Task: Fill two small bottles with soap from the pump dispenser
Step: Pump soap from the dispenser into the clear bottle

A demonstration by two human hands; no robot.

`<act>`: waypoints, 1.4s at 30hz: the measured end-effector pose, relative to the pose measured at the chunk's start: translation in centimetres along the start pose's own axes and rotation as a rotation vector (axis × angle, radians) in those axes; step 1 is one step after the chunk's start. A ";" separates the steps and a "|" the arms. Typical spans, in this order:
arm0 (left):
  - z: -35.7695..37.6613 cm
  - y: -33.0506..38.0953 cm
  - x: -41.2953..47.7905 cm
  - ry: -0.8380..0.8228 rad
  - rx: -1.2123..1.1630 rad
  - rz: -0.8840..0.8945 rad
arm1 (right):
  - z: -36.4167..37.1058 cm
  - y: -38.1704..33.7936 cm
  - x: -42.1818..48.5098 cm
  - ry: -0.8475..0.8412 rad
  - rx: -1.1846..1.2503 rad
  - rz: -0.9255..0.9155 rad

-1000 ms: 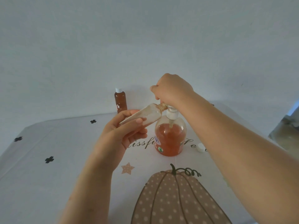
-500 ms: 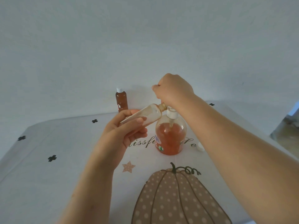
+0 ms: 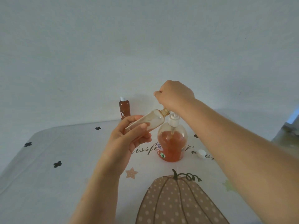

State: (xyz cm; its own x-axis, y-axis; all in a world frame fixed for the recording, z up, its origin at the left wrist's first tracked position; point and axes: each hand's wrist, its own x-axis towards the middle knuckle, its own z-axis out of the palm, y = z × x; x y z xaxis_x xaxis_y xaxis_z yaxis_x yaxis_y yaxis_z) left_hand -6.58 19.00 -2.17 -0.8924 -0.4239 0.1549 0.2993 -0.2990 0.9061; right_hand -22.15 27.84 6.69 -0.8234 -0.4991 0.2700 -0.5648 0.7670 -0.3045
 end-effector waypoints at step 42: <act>0.1 0.2 -0.1 0.002 0.019 -0.015 | -0.1 0.1 -0.1 -0.070 0.114 0.031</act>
State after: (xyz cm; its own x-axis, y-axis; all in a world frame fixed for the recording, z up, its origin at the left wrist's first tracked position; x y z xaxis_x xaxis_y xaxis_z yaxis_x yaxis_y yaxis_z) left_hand -6.47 19.07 -1.92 -0.8962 -0.4210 0.1402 0.2791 -0.2891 0.9157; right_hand -22.07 28.01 6.73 -0.8403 -0.5055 0.1958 -0.5381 0.7337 -0.4149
